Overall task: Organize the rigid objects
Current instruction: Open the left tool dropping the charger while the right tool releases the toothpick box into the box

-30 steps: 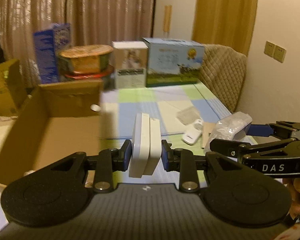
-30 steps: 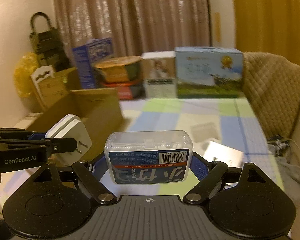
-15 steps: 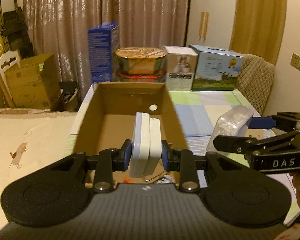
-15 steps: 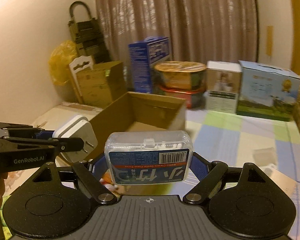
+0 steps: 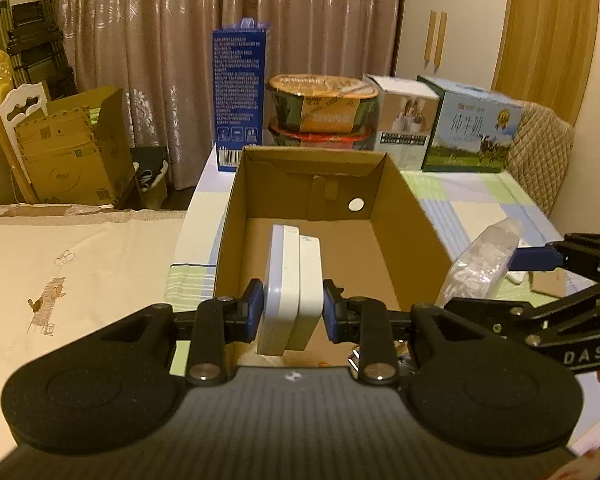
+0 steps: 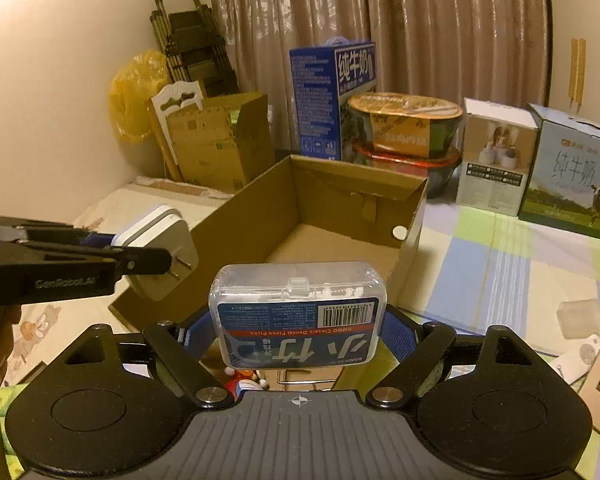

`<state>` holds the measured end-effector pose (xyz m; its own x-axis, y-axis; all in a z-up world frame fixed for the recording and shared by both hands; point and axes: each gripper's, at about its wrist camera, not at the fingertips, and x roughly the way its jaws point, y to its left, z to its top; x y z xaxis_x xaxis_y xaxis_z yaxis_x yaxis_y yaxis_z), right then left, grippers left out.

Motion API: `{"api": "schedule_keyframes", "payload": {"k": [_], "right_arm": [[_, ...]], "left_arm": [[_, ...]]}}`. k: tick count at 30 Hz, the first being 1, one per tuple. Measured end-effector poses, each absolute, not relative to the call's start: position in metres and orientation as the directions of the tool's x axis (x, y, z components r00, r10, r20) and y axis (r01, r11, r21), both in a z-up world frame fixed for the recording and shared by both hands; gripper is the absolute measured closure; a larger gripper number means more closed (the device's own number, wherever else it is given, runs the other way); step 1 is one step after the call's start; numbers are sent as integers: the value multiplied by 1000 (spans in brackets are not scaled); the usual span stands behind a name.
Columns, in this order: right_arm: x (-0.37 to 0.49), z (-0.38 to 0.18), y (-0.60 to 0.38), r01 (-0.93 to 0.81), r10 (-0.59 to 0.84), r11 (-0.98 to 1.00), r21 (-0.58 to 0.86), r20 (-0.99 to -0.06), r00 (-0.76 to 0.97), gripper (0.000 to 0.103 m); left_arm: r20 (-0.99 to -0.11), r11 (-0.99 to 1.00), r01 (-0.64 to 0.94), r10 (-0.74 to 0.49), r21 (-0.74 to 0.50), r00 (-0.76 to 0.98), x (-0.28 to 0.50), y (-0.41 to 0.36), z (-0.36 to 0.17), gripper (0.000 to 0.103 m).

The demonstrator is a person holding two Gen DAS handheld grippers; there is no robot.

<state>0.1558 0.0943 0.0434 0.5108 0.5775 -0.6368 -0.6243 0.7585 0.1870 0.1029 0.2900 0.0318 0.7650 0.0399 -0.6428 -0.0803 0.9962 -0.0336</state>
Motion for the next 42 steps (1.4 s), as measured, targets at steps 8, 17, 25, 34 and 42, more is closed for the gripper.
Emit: {"api": "schedule_keyframes", "payload": {"k": [8,17,25,34,42], "right_arm": [[162,33,101,-638,576,750,171,-641,506,21],[164,34,101,-635,580,752,180,-639,505,21],[162,36,103,-641,583,747,176,-637,505,21],[159,38,105,-642,582,747,172,-636,507,21],[160,35,105,-641,582,746,178,-642,499,21]], "left_arm": [[-671,995,-85,33,-45,741,118,294,7,77],[-658,993,-110,61,-35,750,118,298,8,73],[-646,993,-117,72,-27,760,110,300,17,73],[-648,992,-123,74,-31,758,106,301,17,73],[-651,992,-123,77,-26,755,107,301,15,73]]}}
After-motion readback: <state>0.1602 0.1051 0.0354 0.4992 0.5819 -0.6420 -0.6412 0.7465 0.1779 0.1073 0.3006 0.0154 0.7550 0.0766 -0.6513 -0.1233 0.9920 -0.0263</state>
